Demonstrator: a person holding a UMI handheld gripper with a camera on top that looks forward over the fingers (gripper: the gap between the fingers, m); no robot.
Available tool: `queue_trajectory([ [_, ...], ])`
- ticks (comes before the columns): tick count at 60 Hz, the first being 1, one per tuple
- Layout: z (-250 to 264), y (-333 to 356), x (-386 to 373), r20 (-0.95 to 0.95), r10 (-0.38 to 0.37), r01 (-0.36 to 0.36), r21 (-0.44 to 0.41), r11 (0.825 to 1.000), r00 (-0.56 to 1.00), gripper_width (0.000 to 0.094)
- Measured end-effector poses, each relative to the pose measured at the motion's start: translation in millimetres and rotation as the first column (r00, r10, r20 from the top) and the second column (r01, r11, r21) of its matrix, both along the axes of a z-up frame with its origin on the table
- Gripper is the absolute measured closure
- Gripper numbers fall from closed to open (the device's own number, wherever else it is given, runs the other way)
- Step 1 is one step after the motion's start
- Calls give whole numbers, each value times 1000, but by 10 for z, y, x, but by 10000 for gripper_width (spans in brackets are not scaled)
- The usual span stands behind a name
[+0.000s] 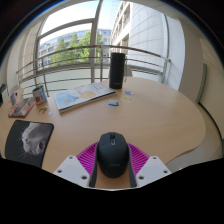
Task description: Arrange mouse
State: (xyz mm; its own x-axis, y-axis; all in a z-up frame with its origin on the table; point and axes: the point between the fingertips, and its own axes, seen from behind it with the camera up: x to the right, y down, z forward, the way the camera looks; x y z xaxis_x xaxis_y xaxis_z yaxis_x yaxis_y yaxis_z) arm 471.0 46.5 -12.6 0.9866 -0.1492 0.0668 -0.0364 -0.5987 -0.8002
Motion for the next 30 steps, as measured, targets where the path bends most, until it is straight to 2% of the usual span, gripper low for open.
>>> queue_trajectory([
  [5, 1, -15, 14, 18, -8, 9, -11, 1000, 1000, 534],
  [12, 239, -40, 79, 54, -50, 50, 7, 999, 997, 533],
  [19, 1117, -2, -138, 25, -83, 78, 143, 987, 996, 533],
  [26, 2124, 18, -820, -13, -38, 40, 300, 953, 999, 534],
  [30, 2307, 99, -1367, -41, 25, -10, 338, 941, 999, 535],
])
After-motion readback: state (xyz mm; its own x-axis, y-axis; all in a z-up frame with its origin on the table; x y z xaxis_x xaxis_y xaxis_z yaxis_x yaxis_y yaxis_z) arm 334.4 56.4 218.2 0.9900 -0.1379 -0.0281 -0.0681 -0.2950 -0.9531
